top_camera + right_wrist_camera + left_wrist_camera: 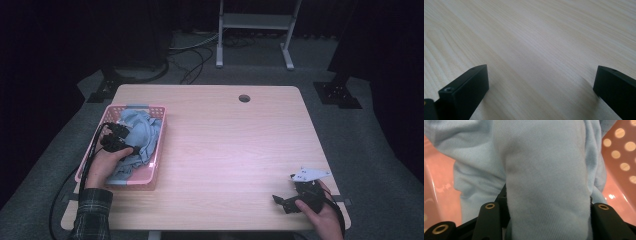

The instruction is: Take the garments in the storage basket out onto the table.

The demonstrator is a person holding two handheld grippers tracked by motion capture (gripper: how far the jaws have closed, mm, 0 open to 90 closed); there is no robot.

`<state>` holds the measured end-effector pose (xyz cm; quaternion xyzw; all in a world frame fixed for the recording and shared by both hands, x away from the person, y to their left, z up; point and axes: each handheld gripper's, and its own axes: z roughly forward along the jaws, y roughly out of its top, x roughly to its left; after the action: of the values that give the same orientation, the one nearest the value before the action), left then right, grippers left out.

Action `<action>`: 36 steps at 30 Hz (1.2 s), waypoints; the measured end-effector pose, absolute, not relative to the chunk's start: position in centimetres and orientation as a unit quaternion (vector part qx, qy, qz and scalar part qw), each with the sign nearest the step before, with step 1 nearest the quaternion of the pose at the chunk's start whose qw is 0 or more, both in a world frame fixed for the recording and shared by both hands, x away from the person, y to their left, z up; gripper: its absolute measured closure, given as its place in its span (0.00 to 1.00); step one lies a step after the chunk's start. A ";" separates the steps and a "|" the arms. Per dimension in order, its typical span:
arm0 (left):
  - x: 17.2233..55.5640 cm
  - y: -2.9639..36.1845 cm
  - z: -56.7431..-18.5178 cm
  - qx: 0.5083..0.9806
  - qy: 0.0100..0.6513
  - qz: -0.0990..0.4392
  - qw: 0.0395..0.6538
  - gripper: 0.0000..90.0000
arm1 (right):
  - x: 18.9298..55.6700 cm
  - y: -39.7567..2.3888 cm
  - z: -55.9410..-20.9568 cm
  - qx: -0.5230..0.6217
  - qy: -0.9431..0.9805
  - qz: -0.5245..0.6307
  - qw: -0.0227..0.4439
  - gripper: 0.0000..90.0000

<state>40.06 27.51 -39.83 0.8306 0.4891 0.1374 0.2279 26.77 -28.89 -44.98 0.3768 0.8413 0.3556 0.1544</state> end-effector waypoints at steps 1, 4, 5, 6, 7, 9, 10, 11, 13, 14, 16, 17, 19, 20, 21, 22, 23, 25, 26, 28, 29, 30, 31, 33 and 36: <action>40.1 27.5 -39.8 0.830 0.489 0.138 0.228 0.54 | 26.8 -28.9 -45.0 0.377 0.841 0.356 0.154 0.00; 40.0 27.6 -39.6 0.827 0.493 0.137 0.233 0.54 | 26.8 -28.9 -45.0 0.377 0.841 0.356 0.154 0.00; 40.0 27.6 -39.6 0.826 0.494 0.136 0.235 0.54 | 26.8 -28.9 -45.0 0.377 0.841 0.356 0.154 0.00; 40.0 27.7 -39.5 0.825 0.494 0.135 0.236 0.54 | 26.8 -28.9 -45.0 0.377 0.841 0.356 0.154 0.00; 40.0 27.7 -39.5 0.824 0.496 0.135 0.238 0.54 | 26.8 -28.9 -45.0 0.377 0.841 0.356 0.154 0.00; 39.9 27.8 -39.4 0.822 0.498 0.133 0.242 0.54 | 26.8 -28.9 -45.0 0.377 0.841 0.356 0.154 0.00; 39.9 27.8 -39.3 0.821 0.499 0.134 0.243 0.54 | 26.8 -28.9 -45.0 0.377 0.841 0.356 0.154 0.00; 39.9 27.9 -39.3 0.820 0.500 0.134 0.244 0.54 | 26.8 -28.9 -45.0 0.377 0.841 0.356 0.154 0.00; 39.8 28.0 -39.1 0.817 0.503 0.131 0.249 0.54 | 26.8 -28.9 -45.0 0.377 0.841 0.356 0.154 0.00; 39.8 28.0 -39.0 0.816 0.505 0.131 0.250 0.54 | 26.8 -28.9 -45.0 0.377 0.841 0.356 0.154 0.00; 39.7 28.1 -38.9 0.812 0.508 0.130 0.255 0.54 | 26.8 -28.9 -45.0 0.377 0.841 0.356 0.154 0.00; 39.7 28.2 -38.8 0.812 0.508 0.129 0.256 0.54 | 26.8 -28.9 -45.0 0.377 0.841 0.356 0.154 0.00; 39.6 28.2 -38.7 0.809 0.511 0.130 0.261 0.54 | 26.8 -28.9 -45.0 0.377 0.841 0.355 0.154 0.00; 39.6 28.3 -38.6 0.807 0.512 0.131 0.261 0.54 | 26.8 -28.9 -45.0 0.377 0.841 0.356 0.154 0.00; 39.6 28.3 -38.5 0.806 0.514 0.131 0.264 0.54 | 26.8 -28.9 -45.0 0.377 0.841 0.356 0.154 0.00; 39.6 28.4 -38.4 0.805 0.514 0.130 0.267 0.54 | 26.8 -28.9 -45.0 0.377 0.841 0.356 0.154 0.00; 39.5 28.4 -38.4 0.803 0.516 0.129 0.269 0.54 | 26.8 -28.9 -45.0 0.377 0.841 0.356 0.154 0.00; 39.5 28.5 -38.3 0.801 0.518 0.128 0.272 0.54 | 26.8 -28.9 -45.0 0.377 0.841 0.356 0.154 0.00; 39.5 28.5 -38.3 0.799 0.519 0.129 0.273 0.54 | 26.8 -28.9 -45.0 0.377 0.841 0.356 0.154 0.00; 39.5 28.5 -38.2 0.797 0.521 0.130 0.277 0.54 | 26.8 -28.9 -45.0 0.377 0.841 0.356 0.154 0.00; 39.4 28.6 -38.1 0.794 0.523 0.131 0.281 0.54 | 26.8 -28.9 -45.0 0.377 0.841 0.356 0.154 0.00; 39.4 28.7 -38.0 0.792 0.524 0.131 0.284 0.54 | 26.8 -28.9 -45.0 0.377 0.841 0.356 0.154 0.00; 39.4 28.7 -37.9 0.790 0.525 0.131 0.289 0.54 | 26.8 -28.9 -45.0 0.377 0.841 0.356 0.154 0.00; 39.3 28.8 -37.7 0.785 0.528 0.129 0.297 0.54 | 26.8 -28.9 -45.0 0.377 0.841 0.356 0.154 0.00; 39.1 28.9 -37.4 0.782 0.529 0.127 0.305 0.54 | 26.8 -28.9 -45.0 0.377 0.841 0.356 0.154 0.00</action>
<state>39.14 28.91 -37.43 0.7815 0.5292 0.1267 0.3051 26.77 -28.88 -44.98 0.3769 0.8412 0.3558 0.1543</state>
